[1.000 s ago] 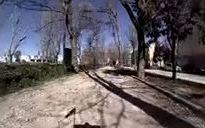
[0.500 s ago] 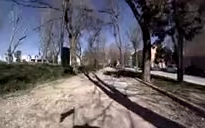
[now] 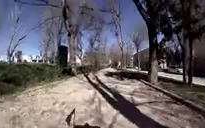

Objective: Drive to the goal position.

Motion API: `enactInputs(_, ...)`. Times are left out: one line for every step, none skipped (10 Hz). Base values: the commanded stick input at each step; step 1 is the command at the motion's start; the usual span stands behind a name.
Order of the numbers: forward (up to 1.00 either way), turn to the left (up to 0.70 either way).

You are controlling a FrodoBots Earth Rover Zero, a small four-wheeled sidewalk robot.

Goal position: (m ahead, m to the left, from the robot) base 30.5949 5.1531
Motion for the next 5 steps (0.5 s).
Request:
enactInputs(1.00, -0.13)
enactInputs(1.00, -0.13)
enactInputs(1.00, -0.13)
enactInputs(1.00, -0.14)
enactInputs(1.00, -0.15)
